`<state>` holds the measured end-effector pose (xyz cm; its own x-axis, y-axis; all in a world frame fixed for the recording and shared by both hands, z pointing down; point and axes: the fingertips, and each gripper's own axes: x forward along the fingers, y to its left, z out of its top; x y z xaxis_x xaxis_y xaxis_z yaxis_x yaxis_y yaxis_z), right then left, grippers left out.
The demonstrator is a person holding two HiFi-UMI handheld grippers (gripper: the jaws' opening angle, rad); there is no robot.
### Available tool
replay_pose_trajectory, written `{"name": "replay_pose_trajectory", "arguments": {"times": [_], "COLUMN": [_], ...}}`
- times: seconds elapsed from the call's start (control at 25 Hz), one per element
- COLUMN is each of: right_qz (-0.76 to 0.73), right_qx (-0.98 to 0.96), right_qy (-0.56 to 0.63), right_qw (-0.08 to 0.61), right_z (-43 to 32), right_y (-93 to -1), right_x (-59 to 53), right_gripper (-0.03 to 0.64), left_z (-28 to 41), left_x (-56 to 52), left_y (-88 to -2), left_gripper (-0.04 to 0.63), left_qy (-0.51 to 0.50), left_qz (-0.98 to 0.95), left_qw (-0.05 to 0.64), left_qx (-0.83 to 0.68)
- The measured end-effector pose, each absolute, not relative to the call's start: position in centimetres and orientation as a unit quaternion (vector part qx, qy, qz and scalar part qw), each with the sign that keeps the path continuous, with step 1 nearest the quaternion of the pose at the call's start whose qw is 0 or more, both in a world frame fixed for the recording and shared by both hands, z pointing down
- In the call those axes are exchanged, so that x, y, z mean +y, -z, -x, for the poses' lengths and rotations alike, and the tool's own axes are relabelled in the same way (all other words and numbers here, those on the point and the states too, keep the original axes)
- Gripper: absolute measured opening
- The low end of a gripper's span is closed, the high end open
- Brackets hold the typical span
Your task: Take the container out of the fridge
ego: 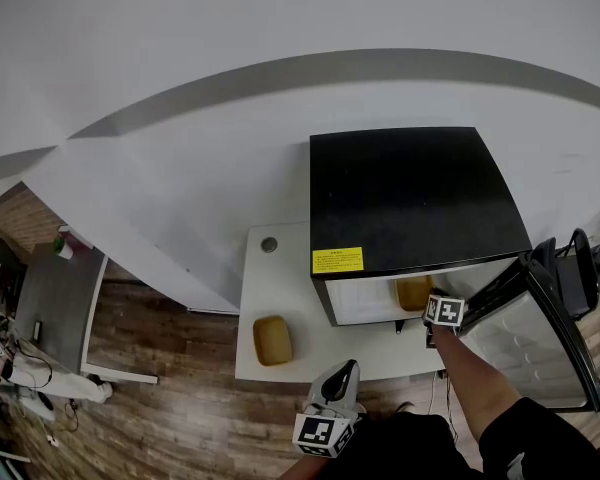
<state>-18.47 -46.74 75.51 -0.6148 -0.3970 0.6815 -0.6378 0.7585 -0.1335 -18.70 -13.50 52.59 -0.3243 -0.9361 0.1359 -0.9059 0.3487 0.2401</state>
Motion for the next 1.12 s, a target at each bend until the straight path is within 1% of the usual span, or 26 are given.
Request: {"name": "replay_pose_trajectory", "arguments": {"times": [0.4, 0.64, 0.76, 0.92, 1.12], "right_qz": [-0.281, -0.286, -0.274, -0.253, -0.233], "right_qx": [-0.893, -0.888, -0.893, -0.903, -0.923], "right_qy": [-0.206, -0.258, -0.263, -0.278, -0.252], "right_qw": [0.284, 0.251, 0.242, 0.206, 0.172], "right_z": [17.0, 14.4, 13.1, 11.6, 9.6], "right_y": [-72.1, -69.8, -68.3, -65.8, -61.8], "right_x": [-44.1, -41.5, -39.5, -37.4, -35.2], "right_gripper": [0.014, 0.012, 0.014, 0.013, 0.014], "left_z": [17.9, 18.1, 18.4, 18.8, 19.1], "left_x": [-13.1, -13.4, -13.7, -13.8, -13.1], "left_y": [-51.6, -51.9, -51.9, -51.4, -51.3], "left_gripper": [0.017, 0.017, 0.017, 0.017, 0.017], "left_qy": [0.071, 0.082, 0.085, 0.088, 0.089], "left_qz": [-0.561, -0.555, -0.553, -0.551, -0.548], "left_qw": [0.108, 0.103, 0.099, 0.089, 0.085], "left_qx": [-0.818, -0.821, -0.823, -0.825, -0.827]}}
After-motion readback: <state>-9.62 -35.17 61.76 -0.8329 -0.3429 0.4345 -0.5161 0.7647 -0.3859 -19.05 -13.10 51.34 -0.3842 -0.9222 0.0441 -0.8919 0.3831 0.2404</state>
